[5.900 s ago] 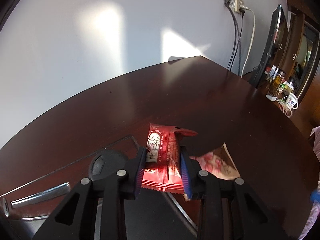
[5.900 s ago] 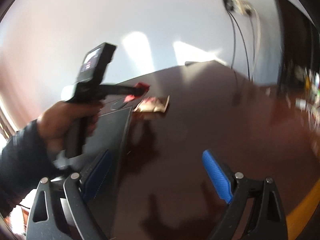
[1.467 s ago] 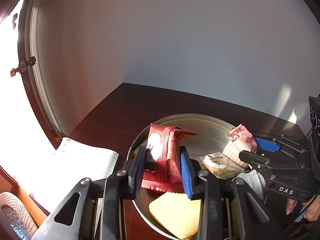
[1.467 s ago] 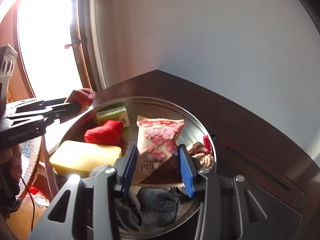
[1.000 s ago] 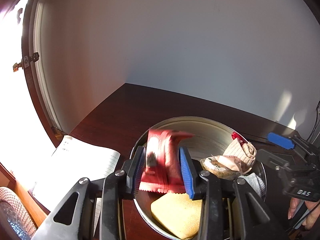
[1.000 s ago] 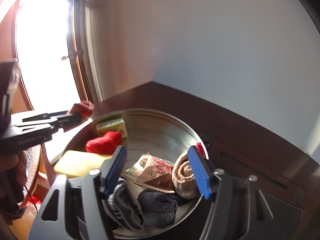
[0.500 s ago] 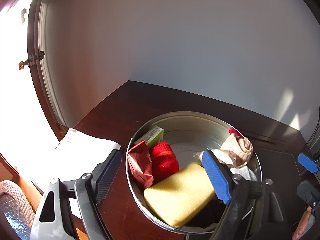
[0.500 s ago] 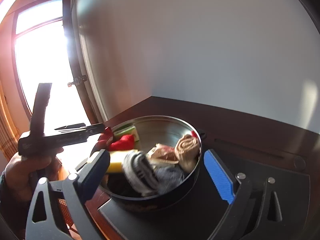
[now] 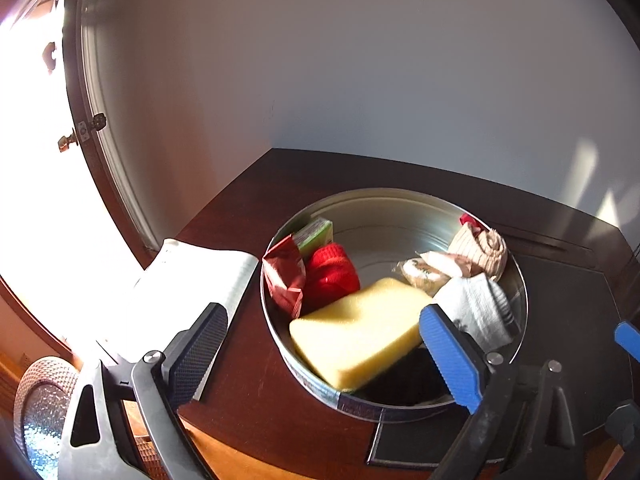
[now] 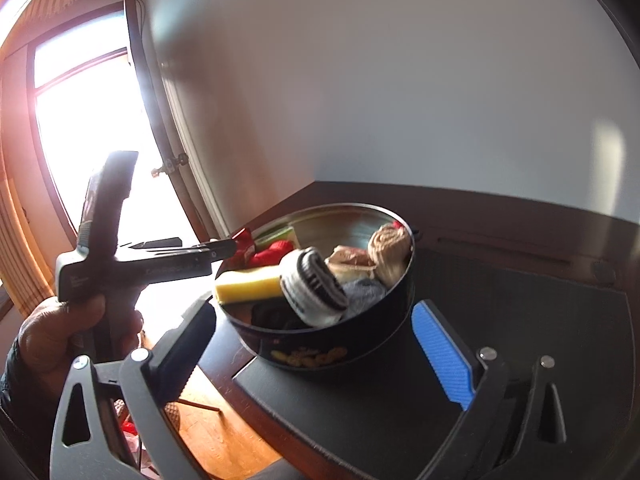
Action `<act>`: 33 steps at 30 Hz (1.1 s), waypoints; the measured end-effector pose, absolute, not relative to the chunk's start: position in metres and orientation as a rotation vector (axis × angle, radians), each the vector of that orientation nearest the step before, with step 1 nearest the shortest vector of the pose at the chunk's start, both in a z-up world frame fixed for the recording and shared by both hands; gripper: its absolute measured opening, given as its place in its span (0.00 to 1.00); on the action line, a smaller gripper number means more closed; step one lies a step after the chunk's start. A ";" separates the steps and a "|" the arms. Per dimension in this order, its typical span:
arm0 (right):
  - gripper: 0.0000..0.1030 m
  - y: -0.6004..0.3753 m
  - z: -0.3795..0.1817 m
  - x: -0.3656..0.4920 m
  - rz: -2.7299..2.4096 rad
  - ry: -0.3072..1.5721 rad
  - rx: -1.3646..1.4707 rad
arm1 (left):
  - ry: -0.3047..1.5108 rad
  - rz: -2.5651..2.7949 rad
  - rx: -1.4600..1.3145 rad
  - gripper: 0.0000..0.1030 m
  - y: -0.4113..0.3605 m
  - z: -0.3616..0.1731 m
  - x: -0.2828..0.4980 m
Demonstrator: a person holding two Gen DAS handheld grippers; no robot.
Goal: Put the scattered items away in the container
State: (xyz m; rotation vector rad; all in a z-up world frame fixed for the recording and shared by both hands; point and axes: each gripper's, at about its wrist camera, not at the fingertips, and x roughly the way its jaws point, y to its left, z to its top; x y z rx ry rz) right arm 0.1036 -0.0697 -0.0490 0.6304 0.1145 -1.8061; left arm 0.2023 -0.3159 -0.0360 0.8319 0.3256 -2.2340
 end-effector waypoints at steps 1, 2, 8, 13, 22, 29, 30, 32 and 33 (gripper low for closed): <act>0.98 -0.068 -0.049 0.105 -1.804 0.114 0.630 | 0.331 -2.233 0.830 0.96 -0.315 -0.037 0.205; 0.97 -0.065 -0.049 0.107 -1.801 0.114 0.630 | 0.328 -2.230 0.826 0.97 -0.314 -0.036 0.207; 0.98 -0.055 -0.044 0.113 -1.798 0.107 0.617 | 0.297 -2.214 0.752 0.99 -0.306 -0.025 0.219; 0.98 -0.051 -0.042 0.119 -1.790 0.106 0.612 | 0.262 -2.205 0.689 0.99 -0.301 -0.010 0.224; 0.99 -0.047 -0.036 0.129 -1.795 0.102 0.571 | 0.257 -2.207 0.628 0.99 -0.298 0.002 0.230; 1.00 -0.044 -0.027 0.132 -1.821 0.104 0.538 | 0.292 -2.217 0.616 0.99 -0.301 0.002 0.235; 1.00 -0.044 -0.026 0.133 -1.821 0.107 0.536 | 0.289 -2.217 0.610 0.99 -0.301 0.003 0.236; 1.00 -0.045 -0.025 0.136 -1.821 0.112 0.530 | 0.285 -2.215 0.594 0.99 -0.301 0.007 0.241; 1.00 -0.045 -0.024 0.137 -1.820 0.112 0.527 | 0.281 -2.214 0.589 0.99 -0.300 0.008 0.243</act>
